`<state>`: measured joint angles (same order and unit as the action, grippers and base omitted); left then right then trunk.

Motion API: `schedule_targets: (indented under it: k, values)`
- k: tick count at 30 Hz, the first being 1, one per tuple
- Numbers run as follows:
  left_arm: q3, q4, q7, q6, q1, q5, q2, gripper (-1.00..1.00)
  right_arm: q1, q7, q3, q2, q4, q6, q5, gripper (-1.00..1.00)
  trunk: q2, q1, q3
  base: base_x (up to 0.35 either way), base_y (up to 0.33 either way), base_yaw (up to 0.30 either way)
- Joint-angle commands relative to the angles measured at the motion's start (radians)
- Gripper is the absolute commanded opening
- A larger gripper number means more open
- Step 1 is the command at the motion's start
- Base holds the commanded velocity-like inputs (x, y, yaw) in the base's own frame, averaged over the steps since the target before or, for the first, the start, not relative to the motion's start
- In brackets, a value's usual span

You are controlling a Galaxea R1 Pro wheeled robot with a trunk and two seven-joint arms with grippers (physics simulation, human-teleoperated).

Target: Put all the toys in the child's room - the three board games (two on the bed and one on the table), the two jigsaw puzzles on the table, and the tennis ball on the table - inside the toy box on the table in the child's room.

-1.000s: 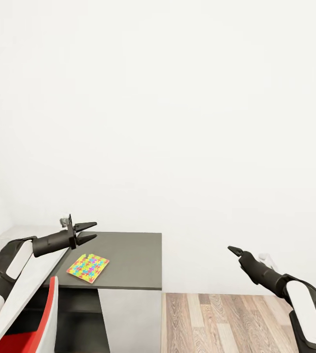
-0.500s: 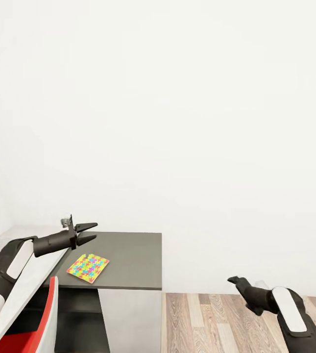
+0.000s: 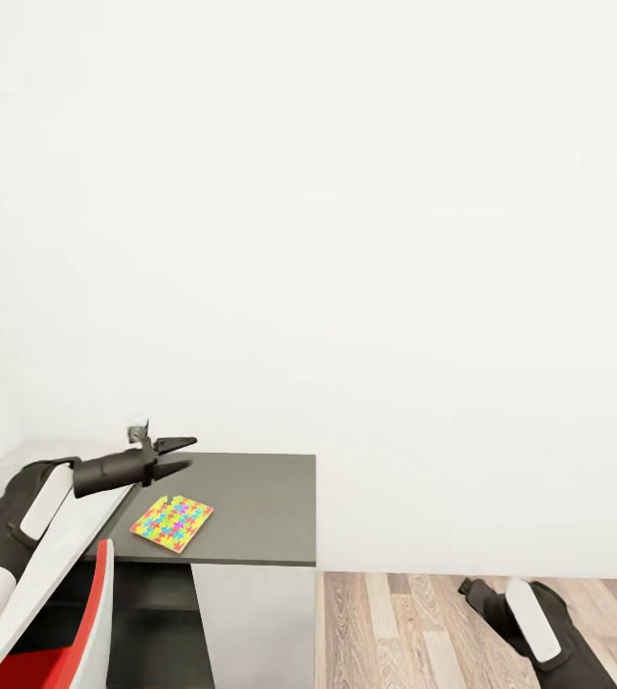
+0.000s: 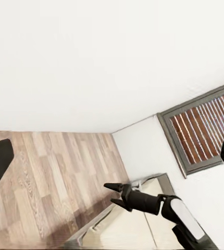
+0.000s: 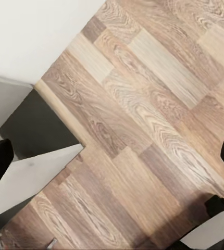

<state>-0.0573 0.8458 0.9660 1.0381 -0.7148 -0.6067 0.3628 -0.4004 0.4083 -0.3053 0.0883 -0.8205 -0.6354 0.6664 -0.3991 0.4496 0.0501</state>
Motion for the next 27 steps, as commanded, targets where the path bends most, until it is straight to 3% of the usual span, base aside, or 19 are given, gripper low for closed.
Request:
schedule_targets:
  k: [1, 4, 11, 15, 17, 20, 24, 26, 27]
  values:
    - [0.000, -0.001, -0.007, 0.005, -0.002, 0.008, 0.000, 1.00, 0.000, 0.009, 0.010, 0.000, 0.000, -0.001, 0.009, 1.00, -0.001, 0.000, 0.000, 0.000, 0.000, 0.000]
    - [0.001, -0.001, -0.051, 0.007, -0.026, 0.031, -0.001, 1.00, -0.002, 0.009, 0.039, -0.001, 0.001, 0.002, 0.005, 1.00, -0.001, 0.000, 0.000, 0.000, 0.000, 0.000]
    - [0.006, -0.003, -0.220, 0.009, -0.156, 0.109, -0.003, 1.00, -0.018, 0.009, 0.072, -0.002, 0.003, 0.002, 0.001, 1.00, -0.001, 0.000, 0.000, 0.000, 0.000, 0.000]
    - [0.030, -0.029, -0.358, 0.009, -0.251, 0.152, -0.005, 1.00, -0.019, 0.009, 0.138, -0.001, 0.003, 0.003, 0.006, 1.00, -0.001, 0.000, 0.000, 0.000, 0.000, 0.000]
    - [0.040, -0.039, -0.398, 0.009, -0.273, 0.161, -0.010, 1.00, -0.020, 0.009, 0.151, -0.001, 0.003, 0.005, 0.006, 1.00, -0.001, 0.000, 0.000, 0.000, 0.000, 0.000]
    - [0.060, -0.055, -0.482, 0.009, -0.303, 0.172, -0.041, 1.00, -0.020, 0.009, 0.169, -0.005, 0.003, 0.011, 0.004, 1.00, -0.001, 0.000, 0.000, 0.000, 0.000, 0.000]
    - [0.082, -0.085, -0.675, 0.008, -0.328, 0.210, -0.128, 1.00, -0.020, 0.008, 0.179, -0.014, 0.003, 0.020, 0.002, 1.00, -0.001, 0.000, 0.000, 0.000, 0.000, 0.000]
    - [0.088, -0.119, -0.823, 0.008, -0.347, 0.241, -0.187, 1.00, -0.020, 0.008, 0.181, -0.016, 0.002, 0.025, 0.001, 1.00, -0.001, 0.000, 0.000, 0.000, 0.000, 0.000]
    - [0.089, -0.129, -0.857, 0.008, -0.352, 0.246, -0.200, 1.00, -0.020, 0.008, 0.181, -0.016, 0.002, 0.027, 0.001, 1.00, -0.001, 0.000, 0.000, 0.000, 0.000, 0.000]
